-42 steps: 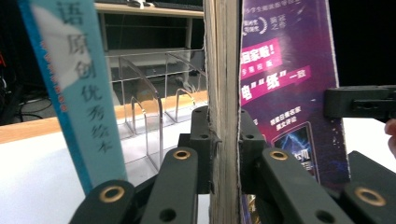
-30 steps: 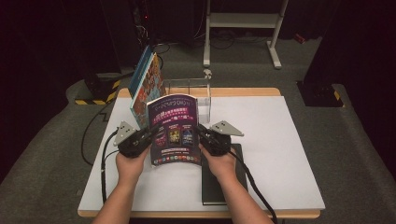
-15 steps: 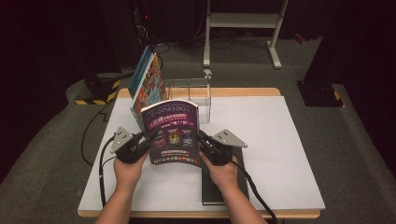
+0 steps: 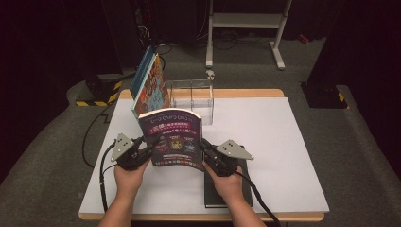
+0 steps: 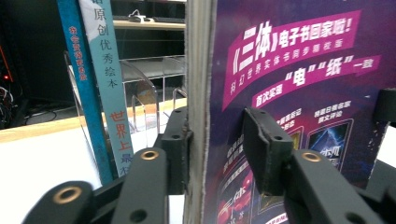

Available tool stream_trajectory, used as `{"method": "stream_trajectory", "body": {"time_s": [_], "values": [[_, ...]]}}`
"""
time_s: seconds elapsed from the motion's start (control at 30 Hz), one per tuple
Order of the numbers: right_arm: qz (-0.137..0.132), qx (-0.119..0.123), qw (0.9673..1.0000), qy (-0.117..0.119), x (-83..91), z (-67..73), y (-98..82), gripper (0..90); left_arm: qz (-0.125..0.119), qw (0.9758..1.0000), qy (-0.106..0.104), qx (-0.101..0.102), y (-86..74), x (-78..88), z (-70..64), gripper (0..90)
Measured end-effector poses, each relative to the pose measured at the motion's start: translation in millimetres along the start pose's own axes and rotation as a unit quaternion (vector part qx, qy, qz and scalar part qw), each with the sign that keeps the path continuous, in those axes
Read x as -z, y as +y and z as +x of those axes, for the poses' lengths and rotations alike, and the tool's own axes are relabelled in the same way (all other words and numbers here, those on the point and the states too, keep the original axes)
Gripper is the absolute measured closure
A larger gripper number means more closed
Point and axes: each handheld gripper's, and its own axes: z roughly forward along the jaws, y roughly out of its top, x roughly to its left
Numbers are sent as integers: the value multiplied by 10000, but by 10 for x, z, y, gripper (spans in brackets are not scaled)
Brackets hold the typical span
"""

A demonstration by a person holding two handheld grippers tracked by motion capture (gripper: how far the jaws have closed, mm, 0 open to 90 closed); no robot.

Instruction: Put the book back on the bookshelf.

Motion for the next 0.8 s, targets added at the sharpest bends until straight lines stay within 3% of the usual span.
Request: {"method": "stream_trajectory", "body": {"time_s": [0.2,0.43,0.8], "values": [[-65,130,9999,-2,75,61,-54,804,-15,10000,-6,-55,-35,61,-26,547],[-112,197,9997,41,138,90,-104,790,48,10000,67,21,-95,73,-9,450],[-127,318,9991,262,158,108,-113,707,15,10000,40,4,-145,109,-35,413]]}}
